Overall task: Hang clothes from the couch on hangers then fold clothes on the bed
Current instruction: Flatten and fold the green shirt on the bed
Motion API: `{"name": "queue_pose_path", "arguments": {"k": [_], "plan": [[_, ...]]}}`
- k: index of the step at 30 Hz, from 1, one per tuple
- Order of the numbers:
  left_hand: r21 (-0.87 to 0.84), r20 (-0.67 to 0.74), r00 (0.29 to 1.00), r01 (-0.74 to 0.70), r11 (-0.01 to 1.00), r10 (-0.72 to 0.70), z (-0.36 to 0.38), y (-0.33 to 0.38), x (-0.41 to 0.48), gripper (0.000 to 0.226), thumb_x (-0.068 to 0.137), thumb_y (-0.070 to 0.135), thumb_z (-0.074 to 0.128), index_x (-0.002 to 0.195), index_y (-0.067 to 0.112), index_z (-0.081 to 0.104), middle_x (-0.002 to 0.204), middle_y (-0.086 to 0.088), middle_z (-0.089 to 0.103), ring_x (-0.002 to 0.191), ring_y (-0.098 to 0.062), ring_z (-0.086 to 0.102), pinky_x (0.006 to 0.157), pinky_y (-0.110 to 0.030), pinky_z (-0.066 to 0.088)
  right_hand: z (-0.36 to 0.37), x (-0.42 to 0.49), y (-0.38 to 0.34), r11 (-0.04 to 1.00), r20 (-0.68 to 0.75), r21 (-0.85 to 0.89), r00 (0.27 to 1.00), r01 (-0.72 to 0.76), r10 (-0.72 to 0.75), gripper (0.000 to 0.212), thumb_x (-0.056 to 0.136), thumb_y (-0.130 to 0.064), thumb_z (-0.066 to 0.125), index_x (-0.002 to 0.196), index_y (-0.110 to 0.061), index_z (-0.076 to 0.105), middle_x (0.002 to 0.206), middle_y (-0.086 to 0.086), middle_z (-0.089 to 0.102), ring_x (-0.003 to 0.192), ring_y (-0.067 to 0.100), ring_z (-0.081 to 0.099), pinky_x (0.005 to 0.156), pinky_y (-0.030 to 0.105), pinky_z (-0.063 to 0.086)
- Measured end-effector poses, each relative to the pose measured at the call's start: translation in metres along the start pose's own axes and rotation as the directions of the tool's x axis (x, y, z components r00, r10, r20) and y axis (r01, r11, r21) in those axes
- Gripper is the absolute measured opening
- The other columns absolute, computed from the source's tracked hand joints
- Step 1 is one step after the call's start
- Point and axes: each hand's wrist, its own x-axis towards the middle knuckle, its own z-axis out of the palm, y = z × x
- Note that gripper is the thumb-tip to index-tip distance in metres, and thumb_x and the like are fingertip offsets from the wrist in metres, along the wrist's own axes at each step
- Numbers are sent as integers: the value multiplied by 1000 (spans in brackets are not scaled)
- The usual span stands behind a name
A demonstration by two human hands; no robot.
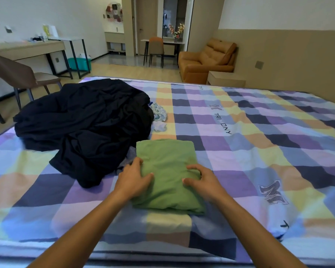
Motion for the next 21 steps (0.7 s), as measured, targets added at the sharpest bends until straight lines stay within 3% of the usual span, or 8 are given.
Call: {"name": "queue_pose_path", "arguments": {"k": [4,6,8,10,12,17,19,21], "plan": [[-410,127,991,89,908,-40,-11,5,0,75,60,53,80,125,26,54,122,-4,64,109,-24,63,93,-34,52,-2,-1,-4,985,103,165,994,-58,42,55,73,-15,86,123,-30,66,126,-3,64,109,15,65,98,35,55],[-568,158,987,109,816,-22,-12,9,-2,69,62,38,87,125,28,59,123,-3,67,105,-20,67,93,-36,56,-4,-1,-8,961,126,259,990,-98,67,63,70,-8,85,126,-28,65,127,-2,65,109,16,66,98,36,55],[-668,214,976,112,736,46,-14,22,-4,68,69,22,88,130,31,60,125,0,68,105,-16,68,86,-28,57,-13,-1,-10,934,107,343,992,-98,65,74,60,-12,83,129,-29,65,129,0,65,109,16,66,96,35,56],[-711,243,960,82,698,136,-19,42,-10,72,70,12,87,133,33,58,125,4,68,106,-13,68,84,-22,56,-31,-2,-13,918,81,387,995,-88,61,80,55,-14,78,133,-28,63,129,1,65,109,16,66,88,29,57],[-720,268,937,39,693,225,-13,77,-9,75,62,17,83,131,35,60,123,6,70,107,-13,69,85,-24,56,-67,-5,-9,905,48,420,997,-69,54,81,60,-10,77,137,-26,60,127,2,67,107,17,67,81,25,57],[-732,227,911,-74,677,345,-3,156,-8,68,62,17,82,125,34,63,114,2,70,89,-8,71,70,-20,56,-151,-8,-8,922,-9,388,1000,-2,6,81,62,-11,74,141,-26,58,119,1,71,104,22,71,91,38,60],[-756,239,889,-82,649,390,19,206,3,66,72,4,84,128,31,60,116,-2,68,84,-7,71,65,-18,55,-202,-5,7,935,-90,354,996,22,11,78,68,-5,74,142,-24,58,116,-3,70,97,15,72,85,30,60],[-758,234,876,-108,643,423,45,258,16,64,78,2,81,129,31,58,120,-5,64,92,-14,69,69,-22,57,-253,-3,23,956,-180,291,984,42,11,76,72,-2,73,143,-23,57,118,-6,68,91,7,70,79,23,59]]}}
